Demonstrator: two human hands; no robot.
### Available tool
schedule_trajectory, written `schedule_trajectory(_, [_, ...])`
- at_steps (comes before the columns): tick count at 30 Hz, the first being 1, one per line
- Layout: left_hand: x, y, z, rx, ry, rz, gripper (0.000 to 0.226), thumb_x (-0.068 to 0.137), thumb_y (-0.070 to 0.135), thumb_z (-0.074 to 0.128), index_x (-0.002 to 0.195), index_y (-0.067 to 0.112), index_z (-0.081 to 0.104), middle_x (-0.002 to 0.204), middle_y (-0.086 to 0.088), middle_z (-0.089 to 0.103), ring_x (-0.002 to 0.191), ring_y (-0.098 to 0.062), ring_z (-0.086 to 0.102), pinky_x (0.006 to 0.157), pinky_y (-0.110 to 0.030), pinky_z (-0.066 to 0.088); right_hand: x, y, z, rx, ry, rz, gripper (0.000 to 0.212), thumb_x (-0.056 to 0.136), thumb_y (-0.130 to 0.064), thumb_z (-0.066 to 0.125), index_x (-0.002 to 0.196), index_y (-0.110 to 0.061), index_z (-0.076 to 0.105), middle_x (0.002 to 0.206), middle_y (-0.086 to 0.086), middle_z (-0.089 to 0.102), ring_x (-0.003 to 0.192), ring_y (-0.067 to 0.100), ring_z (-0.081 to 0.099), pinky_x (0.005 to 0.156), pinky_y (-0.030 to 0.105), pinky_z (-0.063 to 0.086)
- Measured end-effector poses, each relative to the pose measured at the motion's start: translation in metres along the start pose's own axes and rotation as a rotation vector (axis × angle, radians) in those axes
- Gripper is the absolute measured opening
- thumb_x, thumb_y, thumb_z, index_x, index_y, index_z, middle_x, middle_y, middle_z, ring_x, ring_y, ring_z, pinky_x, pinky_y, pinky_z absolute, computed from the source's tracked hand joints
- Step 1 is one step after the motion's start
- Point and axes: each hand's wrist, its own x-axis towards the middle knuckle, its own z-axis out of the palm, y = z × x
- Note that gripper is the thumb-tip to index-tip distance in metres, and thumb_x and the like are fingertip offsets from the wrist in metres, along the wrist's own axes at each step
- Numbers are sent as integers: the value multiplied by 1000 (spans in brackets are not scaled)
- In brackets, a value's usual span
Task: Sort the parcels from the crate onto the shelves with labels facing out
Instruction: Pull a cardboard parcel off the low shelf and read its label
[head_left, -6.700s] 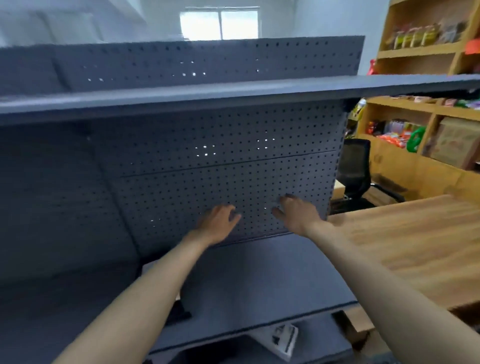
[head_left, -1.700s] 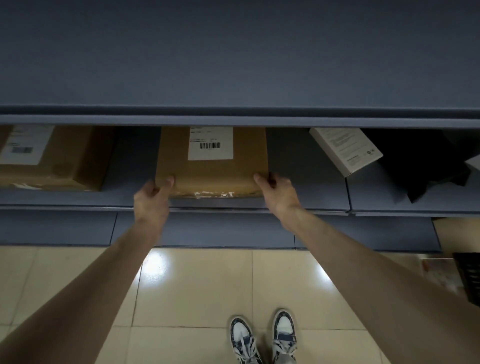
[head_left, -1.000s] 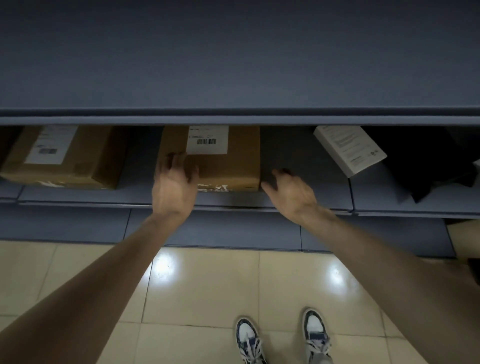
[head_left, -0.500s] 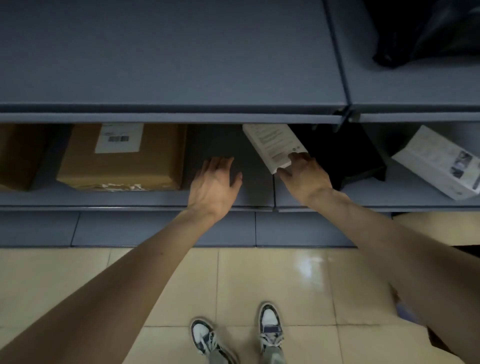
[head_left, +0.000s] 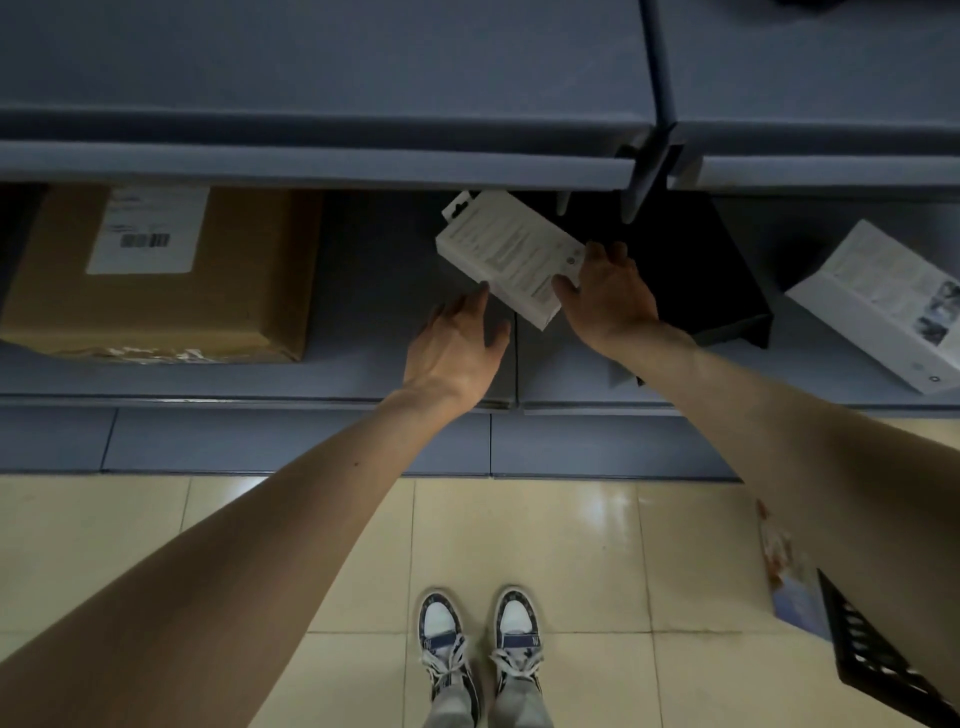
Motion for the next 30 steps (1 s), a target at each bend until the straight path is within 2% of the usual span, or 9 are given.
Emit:
schedule_trajectory(4, [4,1,4,-24,-37,-22,60,105,45,37,159,29,18,149,-10,45,137,-33,44,104,-48,47,12,-3,-3,-34,-31,52,54,101,-43,41,137,-3,46,139,23,35,128,38,36,102,45,39])
schedule_trajectory(7, [7,-4,7,-63,-17,-8,52,106,44,35,155,31,25,139,-10,54,123,-34,55,95,-47,52,10,-5,2,38,-66,86,52,101,-42,44,134,-2,47,139,22,36,128,37,35,102,42,38])
schedule_trajectory(11, [5,-11,11,-219,24,-32,41,106,36,38,145,23,38,133,-9,60,111,-30,63,87,-45,58,-7,-15,20,295,-87,153,54,99,-35,52,132,6,42,138,22,46,129,37,43,105,41,39])
schedule_trajectory(16, [-23,-25,21,-223,98,-5,41,105,32,38,144,18,39,123,-12,61,100,-31,62,78,-48,59,-42,-20,49,424,-99,228,35,99,-30,52,108,1,64,117,24,61,113,39,54,92,40,46])
schedule_trajectory(22, [-53,-29,29,-238,108,-49,51,107,29,36,155,13,31,131,-13,55,117,-27,54,95,-45,53,-76,-19,62,635,1,289,27,95,-28,61,110,-6,61,118,14,57,109,27,55,95,37,50])
schedule_trajectory(24, [-54,-27,26,-251,89,-51,49,107,32,35,152,14,36,132,-12,55,120,-26,51,96,-45,52,-82,-19,55,728,24,280,29,96,-24,61,119,-8,55,120,5,61,104,18,60,82,23,54])
schedule_trajectory(26, [-52,-25,22,-244,64,-30,43,108,33,34,143,14,47,132,-11,56,121,-26,49,95,-44,51,-88,-21,41,785,48,270,33,96,-19,60,127,-10,50,115,-3,63,96,11,60,67,6,46])
schedule_trajectory(27, [-52,-25,20,-248,56,-15,40,108,34,35,137,14,53,132,-11,56,121,-27,49,94,-43,50,-90,-22,36,786,75,255,35,96,-17,61,128,-11,50,114,-3,64,95,10,60,67,7,46])
schedule_trajectory(30, [-51,-20,10,-322,47,8,37,108,35,36,129,17,60,132,-9,54,118,-26,52,91,-36,49,-95,-27,25,685,185,155,40,90,-17,67,127,-12,53,118,4,63,99,20,65,84,33,56])
